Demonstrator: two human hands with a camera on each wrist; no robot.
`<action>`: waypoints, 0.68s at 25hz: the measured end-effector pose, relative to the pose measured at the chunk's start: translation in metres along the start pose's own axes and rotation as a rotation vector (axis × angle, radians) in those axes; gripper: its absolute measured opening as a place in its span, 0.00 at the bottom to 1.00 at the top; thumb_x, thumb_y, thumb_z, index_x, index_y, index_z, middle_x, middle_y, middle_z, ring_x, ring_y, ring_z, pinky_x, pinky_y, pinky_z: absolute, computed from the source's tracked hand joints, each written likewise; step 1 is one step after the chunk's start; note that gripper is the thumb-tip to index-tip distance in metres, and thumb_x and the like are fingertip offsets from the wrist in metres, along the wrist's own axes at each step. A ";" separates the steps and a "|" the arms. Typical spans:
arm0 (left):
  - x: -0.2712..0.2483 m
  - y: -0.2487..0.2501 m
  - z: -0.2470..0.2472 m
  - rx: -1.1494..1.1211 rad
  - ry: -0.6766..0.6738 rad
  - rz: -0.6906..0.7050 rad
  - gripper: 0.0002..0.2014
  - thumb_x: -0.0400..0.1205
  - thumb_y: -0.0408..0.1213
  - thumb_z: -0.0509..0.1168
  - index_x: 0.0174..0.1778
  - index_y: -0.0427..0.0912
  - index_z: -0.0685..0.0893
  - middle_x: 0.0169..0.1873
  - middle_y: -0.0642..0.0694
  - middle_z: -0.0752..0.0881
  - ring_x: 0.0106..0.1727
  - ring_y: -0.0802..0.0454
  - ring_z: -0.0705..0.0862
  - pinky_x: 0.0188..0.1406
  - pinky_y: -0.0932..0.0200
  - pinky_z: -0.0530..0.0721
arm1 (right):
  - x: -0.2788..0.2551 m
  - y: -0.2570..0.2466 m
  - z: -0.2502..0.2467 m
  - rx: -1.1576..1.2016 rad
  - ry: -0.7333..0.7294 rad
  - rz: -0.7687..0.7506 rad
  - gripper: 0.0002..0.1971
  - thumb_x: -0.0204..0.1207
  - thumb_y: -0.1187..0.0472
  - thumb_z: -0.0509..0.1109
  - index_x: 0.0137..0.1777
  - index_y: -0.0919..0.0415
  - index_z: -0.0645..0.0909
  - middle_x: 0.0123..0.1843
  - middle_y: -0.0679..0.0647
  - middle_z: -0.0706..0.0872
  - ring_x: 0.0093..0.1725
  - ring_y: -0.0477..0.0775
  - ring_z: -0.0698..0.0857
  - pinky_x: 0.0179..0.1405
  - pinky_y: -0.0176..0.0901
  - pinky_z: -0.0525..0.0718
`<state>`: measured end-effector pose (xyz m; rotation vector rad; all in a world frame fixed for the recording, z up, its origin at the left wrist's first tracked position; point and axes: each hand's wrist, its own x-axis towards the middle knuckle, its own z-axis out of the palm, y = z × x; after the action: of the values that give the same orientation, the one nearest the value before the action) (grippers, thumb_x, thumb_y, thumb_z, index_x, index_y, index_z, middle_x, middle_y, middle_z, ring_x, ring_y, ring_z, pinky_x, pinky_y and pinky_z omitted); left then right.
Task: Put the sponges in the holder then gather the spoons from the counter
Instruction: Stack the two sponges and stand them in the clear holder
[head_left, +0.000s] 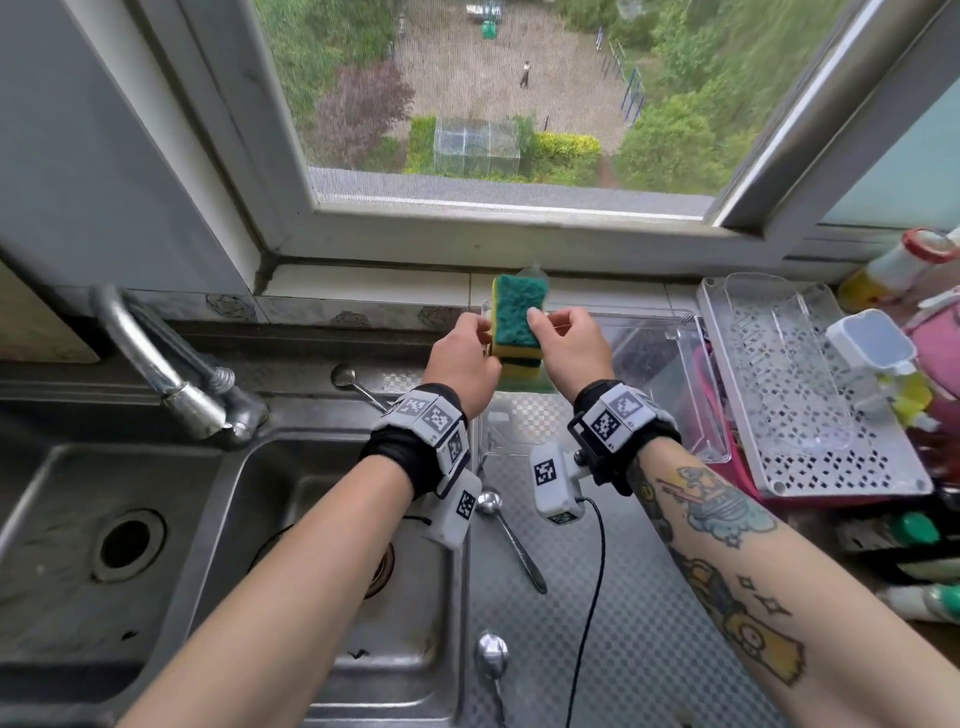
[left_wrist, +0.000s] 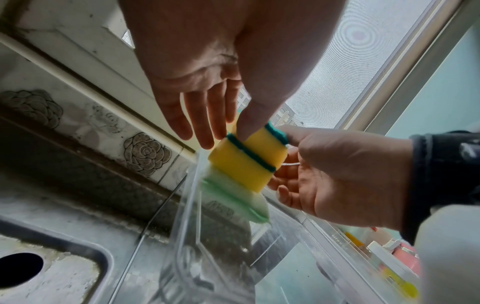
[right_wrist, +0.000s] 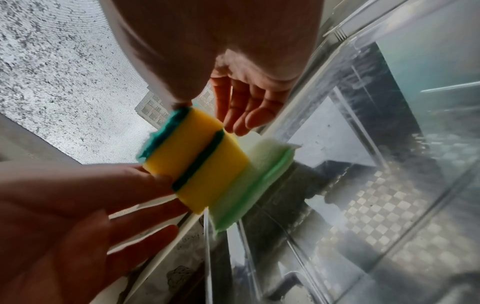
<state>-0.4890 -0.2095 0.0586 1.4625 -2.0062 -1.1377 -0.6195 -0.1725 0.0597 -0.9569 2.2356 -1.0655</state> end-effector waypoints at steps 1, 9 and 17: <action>-0.001 -0.003 0.000 -0.002 0.009 -0.006 0.18 0.77 0.30 0.65 0.64 0.41 0.78 0.56 0.42 0.88 0.57 0.43 0.86 0.61 0.53 0.82 | -0.001 0.002 0.000 0.016 0.003 0.007 0.21 0.78 0.41 0.63 0.55 0.59 0.80 0.48 0.49 0.84 0.49 0.52 0.82 0.50 0.44 0.79; -0.027 -0.018 -0.010 -0.039 0.038 -0.063 0.20 0.78 0.35 0.66 0.67 0.40 0.76 0.58 0.43 0.85 0.56 0.47 0.83 0.55 0.60 0.76 | -0.028 0.008 -0.007 0.069 0.005 0.055 0.20 0.82 0.43 0.59 0.56 0.60 0.79 0.49 0.51 0.83 0.47 0.50 0.81 0.40 0.39 0.74; -0.055 -0.075 -0.016 -0.012 0.036 -0.154 0.17 0.77 0.35 0.65 0.62 0.42 0.79 0.57 0.43 0.86 0.58 0.43 0.84 0.60 0.53 0.81 | -0.102 0.030 -0.011 0.186 0.122 0.016 0.09 0.81 0.53 0.63 0.46 0.57 0.78 0.39 0.49 0.81 0.37 0.44 0.77 0.32 0.32 0.71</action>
<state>-0.4130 -0.1738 0.0155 1.6437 -1.8860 -1.1740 -0.5729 -0.0763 0.0542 -0.8135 2.1890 -1.3299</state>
